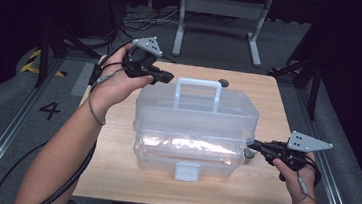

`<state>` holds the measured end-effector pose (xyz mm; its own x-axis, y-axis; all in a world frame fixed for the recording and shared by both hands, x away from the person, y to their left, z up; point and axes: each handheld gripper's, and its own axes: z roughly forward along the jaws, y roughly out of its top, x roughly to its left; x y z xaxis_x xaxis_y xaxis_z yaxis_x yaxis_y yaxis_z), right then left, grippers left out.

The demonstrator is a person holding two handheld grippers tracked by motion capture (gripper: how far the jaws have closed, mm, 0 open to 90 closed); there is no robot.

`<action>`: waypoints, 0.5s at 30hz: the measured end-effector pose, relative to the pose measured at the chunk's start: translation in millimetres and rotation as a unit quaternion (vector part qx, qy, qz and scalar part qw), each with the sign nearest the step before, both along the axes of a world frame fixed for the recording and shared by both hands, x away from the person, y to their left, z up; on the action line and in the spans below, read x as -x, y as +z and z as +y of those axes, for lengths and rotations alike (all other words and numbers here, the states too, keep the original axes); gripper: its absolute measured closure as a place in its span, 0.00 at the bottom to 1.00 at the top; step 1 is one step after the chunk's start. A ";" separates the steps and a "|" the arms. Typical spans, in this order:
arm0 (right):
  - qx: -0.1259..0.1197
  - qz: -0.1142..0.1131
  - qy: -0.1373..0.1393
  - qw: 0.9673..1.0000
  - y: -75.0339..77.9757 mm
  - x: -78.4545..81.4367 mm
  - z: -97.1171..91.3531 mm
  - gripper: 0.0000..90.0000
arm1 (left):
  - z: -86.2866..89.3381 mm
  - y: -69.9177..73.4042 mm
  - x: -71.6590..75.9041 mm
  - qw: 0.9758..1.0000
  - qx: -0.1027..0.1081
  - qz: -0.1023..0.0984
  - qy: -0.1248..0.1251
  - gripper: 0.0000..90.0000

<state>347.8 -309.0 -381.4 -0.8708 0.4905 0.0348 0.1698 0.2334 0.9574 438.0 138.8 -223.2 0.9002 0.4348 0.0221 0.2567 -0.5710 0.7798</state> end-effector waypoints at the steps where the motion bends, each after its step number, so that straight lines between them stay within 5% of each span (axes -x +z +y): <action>1: 0.000 -0.001 -0.002 1.000 0.4 0.0 0.2 1.00 | 2.8 -0.4 2.9 1.000 0.004 -0.002 -0.001 1.00; 10: 0.012 -0.005 -0.032 0.999 6.7 -0.8 4.5 1.00 | 30.8 -9.9 28.9 0.999 0.036 0.002 -0.002 1.00; 15: 0.009 -0.008 -0.040 0.999 9.9 -1.8 5.6 1.00 | 46.6 -13.2 41.5 0.999 0.030 -0.007 0.029 1.00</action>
<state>349.6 -303.4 -371.4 -0.8290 0.5591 0.0126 0.1739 0.2364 0.9560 396.5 185.3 -236.4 0.8732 0.4873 0.0064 0.2768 -0.5068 0.8164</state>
